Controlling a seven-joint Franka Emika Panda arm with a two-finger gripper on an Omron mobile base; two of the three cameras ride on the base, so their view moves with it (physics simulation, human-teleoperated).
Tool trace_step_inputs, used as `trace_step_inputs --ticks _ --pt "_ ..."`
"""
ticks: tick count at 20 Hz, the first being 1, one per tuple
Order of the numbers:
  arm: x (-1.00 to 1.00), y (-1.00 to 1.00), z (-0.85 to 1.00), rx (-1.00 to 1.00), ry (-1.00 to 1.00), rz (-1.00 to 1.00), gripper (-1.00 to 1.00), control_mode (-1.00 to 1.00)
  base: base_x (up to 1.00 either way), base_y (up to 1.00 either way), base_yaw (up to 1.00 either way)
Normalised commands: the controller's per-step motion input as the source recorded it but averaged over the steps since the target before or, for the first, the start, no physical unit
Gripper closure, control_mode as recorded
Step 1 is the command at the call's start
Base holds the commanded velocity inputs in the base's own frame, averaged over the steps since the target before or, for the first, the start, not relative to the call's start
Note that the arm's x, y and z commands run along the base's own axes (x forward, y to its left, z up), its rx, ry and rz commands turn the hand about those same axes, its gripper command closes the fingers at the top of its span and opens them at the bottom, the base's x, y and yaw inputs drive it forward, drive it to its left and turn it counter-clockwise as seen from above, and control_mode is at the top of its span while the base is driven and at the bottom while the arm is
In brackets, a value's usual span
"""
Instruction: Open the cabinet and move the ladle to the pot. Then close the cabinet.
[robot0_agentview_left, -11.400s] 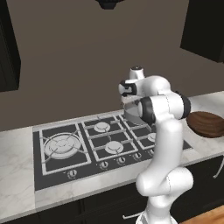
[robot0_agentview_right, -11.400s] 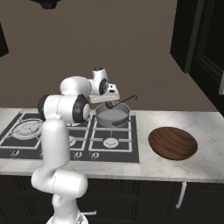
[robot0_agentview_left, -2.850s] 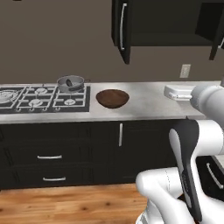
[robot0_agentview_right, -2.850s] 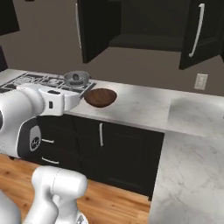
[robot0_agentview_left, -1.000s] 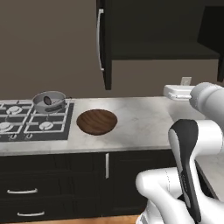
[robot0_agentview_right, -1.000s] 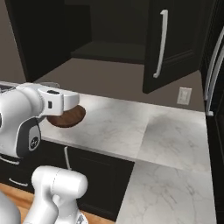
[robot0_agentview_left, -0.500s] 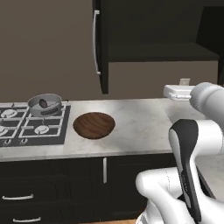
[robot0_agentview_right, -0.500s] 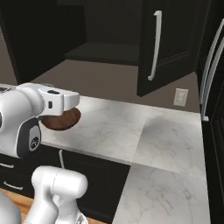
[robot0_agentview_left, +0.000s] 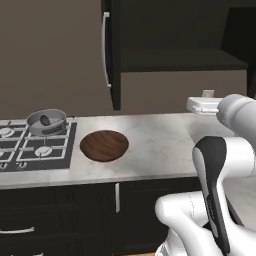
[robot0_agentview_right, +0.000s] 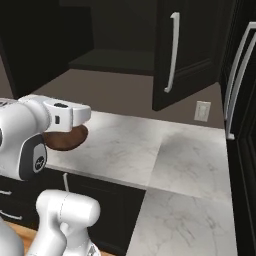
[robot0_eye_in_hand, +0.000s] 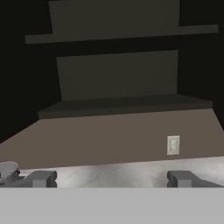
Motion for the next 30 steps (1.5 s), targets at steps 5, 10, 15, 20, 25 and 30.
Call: trace_step_inputs --ticks 5,10,15,20,25,30 --pt "0.0 0.0 0.0 0.0 0.0 0.0 -1.0 1.0 0.62 -0.46 0.0" --pt "0.0 0.0 0.0 0.0 0.0 0.0 -1.0 1.0 0.78 -0.38 -0.02" --pt "0.0 0.0 0.0 0.0 0.0 0.0 -1.0 1.0 0.93 -0.38 -0.02" --pt "0.0 0.0 0.0 0.0 0.0 0.0 -1.0 1.0 0.99 -0.35 -0.01" --pt "0.0 0.0 0.0 0.0 0.0 0.0 -1.0 1.0 1.0 -0.29 -0.01" --pt "0.0 0.0 0.0 0.0 0.0 0.0 -1.0 1.0 1.0 -0.11 -0.03"
